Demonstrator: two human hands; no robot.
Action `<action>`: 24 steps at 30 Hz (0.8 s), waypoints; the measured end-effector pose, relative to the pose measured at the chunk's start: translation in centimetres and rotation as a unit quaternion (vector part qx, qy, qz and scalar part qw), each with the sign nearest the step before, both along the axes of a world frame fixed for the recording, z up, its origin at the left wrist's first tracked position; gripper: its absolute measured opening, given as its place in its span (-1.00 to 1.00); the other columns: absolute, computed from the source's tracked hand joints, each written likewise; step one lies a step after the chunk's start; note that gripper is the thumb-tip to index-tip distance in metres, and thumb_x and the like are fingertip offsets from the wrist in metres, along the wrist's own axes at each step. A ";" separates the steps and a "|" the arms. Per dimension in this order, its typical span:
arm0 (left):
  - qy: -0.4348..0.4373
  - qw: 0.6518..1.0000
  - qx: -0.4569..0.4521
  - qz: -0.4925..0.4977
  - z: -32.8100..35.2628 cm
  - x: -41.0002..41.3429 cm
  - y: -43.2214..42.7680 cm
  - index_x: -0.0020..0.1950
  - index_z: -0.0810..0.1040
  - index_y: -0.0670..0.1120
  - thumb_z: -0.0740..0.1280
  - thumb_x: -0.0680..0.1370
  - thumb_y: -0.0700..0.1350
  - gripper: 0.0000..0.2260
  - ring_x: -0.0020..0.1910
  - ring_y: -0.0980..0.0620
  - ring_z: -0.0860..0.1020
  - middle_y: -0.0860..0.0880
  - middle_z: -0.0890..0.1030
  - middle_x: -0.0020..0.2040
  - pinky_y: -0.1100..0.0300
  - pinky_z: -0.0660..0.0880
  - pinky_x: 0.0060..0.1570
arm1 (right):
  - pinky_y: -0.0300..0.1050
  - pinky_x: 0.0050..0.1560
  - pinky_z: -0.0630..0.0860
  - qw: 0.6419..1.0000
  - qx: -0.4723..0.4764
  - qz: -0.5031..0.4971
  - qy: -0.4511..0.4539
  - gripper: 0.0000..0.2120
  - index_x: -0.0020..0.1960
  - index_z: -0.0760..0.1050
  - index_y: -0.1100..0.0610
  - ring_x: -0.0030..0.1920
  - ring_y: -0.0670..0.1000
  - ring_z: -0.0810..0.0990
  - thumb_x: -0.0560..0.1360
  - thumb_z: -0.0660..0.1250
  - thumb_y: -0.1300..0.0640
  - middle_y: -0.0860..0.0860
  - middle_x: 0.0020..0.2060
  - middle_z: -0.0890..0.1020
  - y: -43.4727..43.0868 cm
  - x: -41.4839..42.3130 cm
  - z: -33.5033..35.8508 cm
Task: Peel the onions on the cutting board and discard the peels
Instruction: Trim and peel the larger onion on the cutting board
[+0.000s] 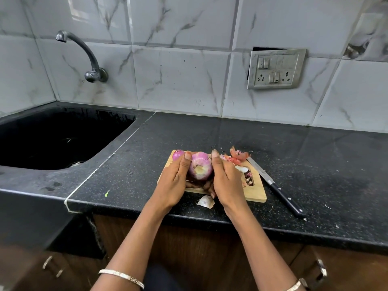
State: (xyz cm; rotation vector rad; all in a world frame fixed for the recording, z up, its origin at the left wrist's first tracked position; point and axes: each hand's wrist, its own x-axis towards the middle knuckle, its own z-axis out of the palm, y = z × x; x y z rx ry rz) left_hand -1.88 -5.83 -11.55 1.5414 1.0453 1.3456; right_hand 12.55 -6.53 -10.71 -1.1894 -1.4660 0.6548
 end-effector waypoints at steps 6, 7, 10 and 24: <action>0.054 0.998 0.039 -0.001 0.5 0.2 -0.9 0.17 0.62 0.02 0.10 0.70 0.07 -0.67 0.07 0.32 0.61 0.21 0.68 -0.01 0.40 0.46 0.11 | -0.13 -0.06 0.50 0.996 0.027 -0.010 -0.086 -0.40 -0.17 0.60 0.13 -0.15 -0.10 0.61 0.67 0.01 -0.26 -0.02 -0.25 0.66 -0.1 -0.5 0.1; 0.062 0.997 0.044 0.000 0.5 0.2 -0.9 0.15 0.61 0.03 0.11 0.70 0.08 -0.70 0.07 0.27 0.61 0.20 0.68 -0.01 0.32 0.48 0.12 | -0.14 -0.15 0.45 0.997 0.022 -0.025 -0.076 -0.41 -0.22 0.57 0.16 -0.22 -0.09 0.59 0.68 0.00 -0.20 0.00 -0.30 0.64 -0.2 -0.6 0.2; 0.058 0.997 0.055 -0.004 0.1 0.0 -0.3 0.15 0.61 -0.09 0.09 0.72 0.15 -0.60 0.10 -0.05 0.64 -0.04 0.69 0.06 -0.04 0.53 0.21 | 0.02 -0.20 0.44 0.997 0.030 -0.051 -0.059 -0.41 -0.24 0.49 0.29 -0.27 0.07 0.55 0.70 0.01 -0.11 0.17 -0.33 0.61 -0.2 -0.5 0.2; 0.034 0.996 0.032 0.072 -0.4 -0.2 0.3 -0.05 0.66 0.07 0.03 0.71 0.18 -0.55 -0.14 -0.04 0.68 0.02 0.71 -0.18 -0.15 0.60 0.00 | 0.11 -0.02 0.54 0.993 0.007 -0.010 -0.120 -0.38 -0.15 0.54 0.08 -0.17 0.01 0.61 0.64 -0.05 -0.35 -0.02 -0.27 0.63 -0.3 -1.0 -0.3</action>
